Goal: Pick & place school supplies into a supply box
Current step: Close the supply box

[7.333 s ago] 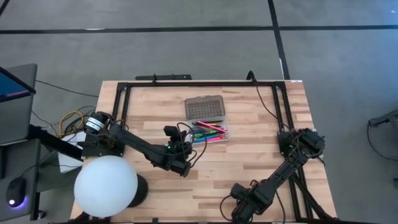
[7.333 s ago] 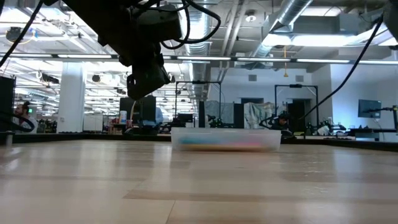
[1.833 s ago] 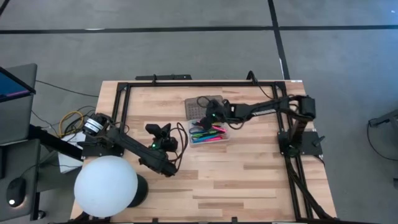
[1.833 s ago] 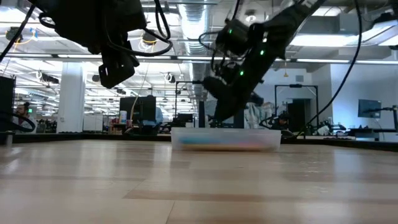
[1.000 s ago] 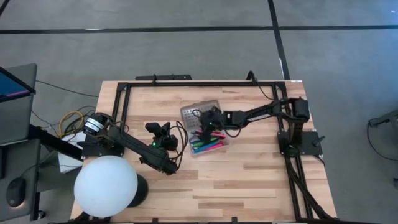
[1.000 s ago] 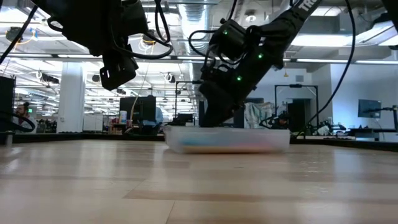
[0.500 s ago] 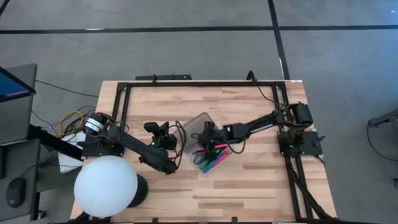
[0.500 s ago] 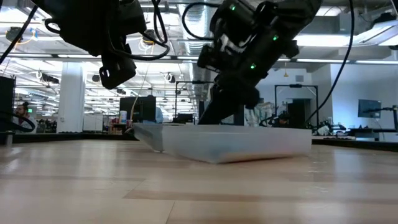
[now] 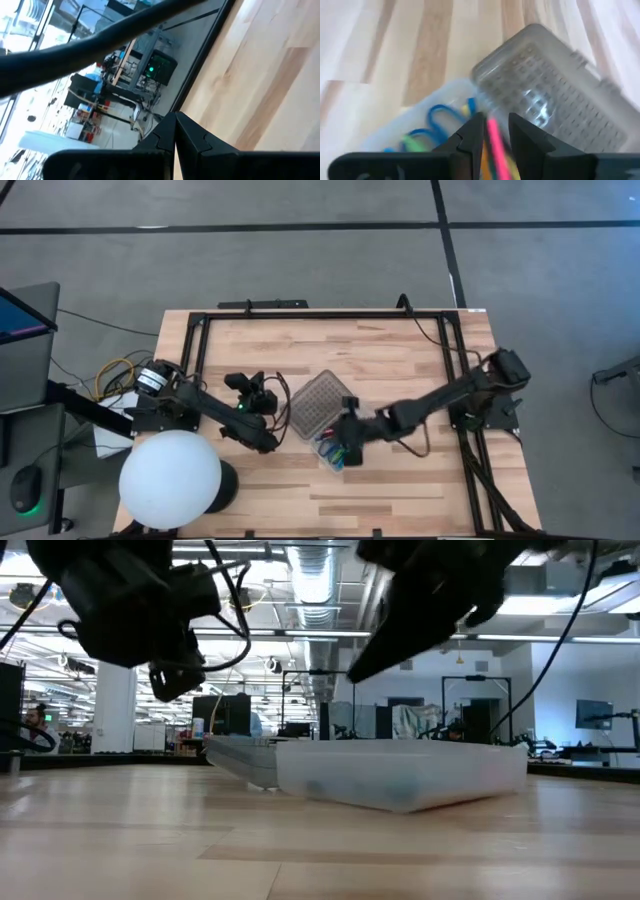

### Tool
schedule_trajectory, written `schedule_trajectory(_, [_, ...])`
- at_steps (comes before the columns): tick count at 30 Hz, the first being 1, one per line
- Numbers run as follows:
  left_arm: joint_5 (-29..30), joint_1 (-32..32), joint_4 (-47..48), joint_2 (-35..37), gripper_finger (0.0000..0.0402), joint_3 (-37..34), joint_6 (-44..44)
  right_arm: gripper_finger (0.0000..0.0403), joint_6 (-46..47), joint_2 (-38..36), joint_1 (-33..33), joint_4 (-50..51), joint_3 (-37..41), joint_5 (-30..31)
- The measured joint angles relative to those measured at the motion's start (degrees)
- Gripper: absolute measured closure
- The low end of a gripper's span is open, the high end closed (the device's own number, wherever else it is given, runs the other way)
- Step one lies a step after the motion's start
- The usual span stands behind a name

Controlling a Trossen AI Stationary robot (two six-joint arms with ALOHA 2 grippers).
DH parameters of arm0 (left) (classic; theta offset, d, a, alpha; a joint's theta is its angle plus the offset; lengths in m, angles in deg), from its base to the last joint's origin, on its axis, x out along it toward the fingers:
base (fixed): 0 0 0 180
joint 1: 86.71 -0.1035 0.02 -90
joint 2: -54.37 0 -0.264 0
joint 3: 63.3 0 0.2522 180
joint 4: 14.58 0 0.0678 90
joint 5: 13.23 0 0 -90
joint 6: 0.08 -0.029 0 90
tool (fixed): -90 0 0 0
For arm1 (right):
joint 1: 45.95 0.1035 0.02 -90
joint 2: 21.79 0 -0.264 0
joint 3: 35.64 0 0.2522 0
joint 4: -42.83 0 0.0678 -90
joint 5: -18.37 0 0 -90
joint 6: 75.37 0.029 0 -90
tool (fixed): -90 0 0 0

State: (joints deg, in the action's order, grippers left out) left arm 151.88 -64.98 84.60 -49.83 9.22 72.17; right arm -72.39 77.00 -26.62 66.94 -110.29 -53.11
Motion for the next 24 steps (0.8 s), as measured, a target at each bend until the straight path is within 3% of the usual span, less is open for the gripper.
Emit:
schedule_trajectory(8, [3.6, -0.7, -2.4, 0.0, 0.0401, -3.8, 3.1, 0.0317, 23.2, -0.6, 15.0, 12.9, 0.1, 14.1])
schedule_trajectory(16, [5.7, -1.1, -6.7, 0.0, 0.0401, -3.8, 1.8, 0.0317, 38.9, 0.0, 29.2, 14.2, 0.1, 25.1])
schedule_trajectory(20, [6.2, -0.4, -13.6, 0.0, 0.0401, 0.6, -6.6, 0.0317, 43.3, 0.0, 33.5, 15.7, 0.1, 30.7])
schedule_trajectory(24, [7.3, 0.7, -28.1, 0.0, 0.0401, 5.3, -25.7, 0.0317, 45.5, 0.0, 35.1, 16.9, 0.4, 34.8])
